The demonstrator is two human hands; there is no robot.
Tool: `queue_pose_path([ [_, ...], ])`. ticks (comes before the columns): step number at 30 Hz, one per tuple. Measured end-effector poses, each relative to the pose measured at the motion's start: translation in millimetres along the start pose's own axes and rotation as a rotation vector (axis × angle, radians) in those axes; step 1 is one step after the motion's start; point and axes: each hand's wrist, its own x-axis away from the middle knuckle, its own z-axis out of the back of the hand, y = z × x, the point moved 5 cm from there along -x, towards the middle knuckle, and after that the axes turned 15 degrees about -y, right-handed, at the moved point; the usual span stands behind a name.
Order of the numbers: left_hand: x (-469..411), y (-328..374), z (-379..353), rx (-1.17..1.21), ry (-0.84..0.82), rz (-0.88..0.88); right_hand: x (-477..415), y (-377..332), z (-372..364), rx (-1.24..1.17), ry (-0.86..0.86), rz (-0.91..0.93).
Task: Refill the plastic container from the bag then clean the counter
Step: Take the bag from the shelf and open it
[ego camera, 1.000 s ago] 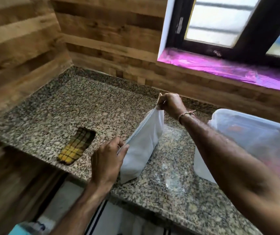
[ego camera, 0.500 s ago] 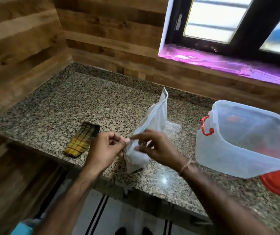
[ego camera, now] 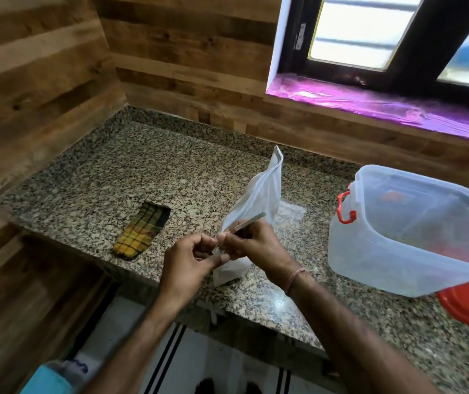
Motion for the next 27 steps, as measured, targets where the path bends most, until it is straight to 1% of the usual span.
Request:
queue_pose_path([
  [2,1.3,4.9,-2.5,-0.068,0.106,-0.049,-3.0,0.6,4.2,0.009,-0.025,-0.010],
  [4,2.2,4.4,-5.2,-0.093,0.155,-0.080,-5.2,0.6,10.0,0.048,-0.025,-0.031],
  [7,7.6,0.6,-8.6,-0.110,0.183,-0.056,-9.2,1.1,38.0,0.043,0.064,-0.075],
  [10,9.4,0.0,-10.5,-0.154,0.165,-0.018,-19.2,-0.6,79.0,0.030,0.153,-0.087],
  [15,-29.4,36.8,-21.0,-0.485,0.103,-0.005,-37.9,-2.7,108.8,0.093,0.178,-0.095],
  [18,-55.8,52.5,-29.3,-0.604,0.097,0.025,-54.5,-1.9,135.6,0.116,0.269,-0.122],
  [22,-61.1,42.2,-26.9,-0.603,0.026,0.083,-80.1,-4.5,193.1,0.112,0.458,-0.141],
  [25,-74.8,49.9,-28.0,-0.606,0.006,0.099,-96.8,-4.8,226.3,0.079,0.522,-0.162],
  [27,-83.9,59.3,-31.9,-0.616,0.009,0.066,-108.5,0.6,244.3,0.084,0.552,-0.197],
])
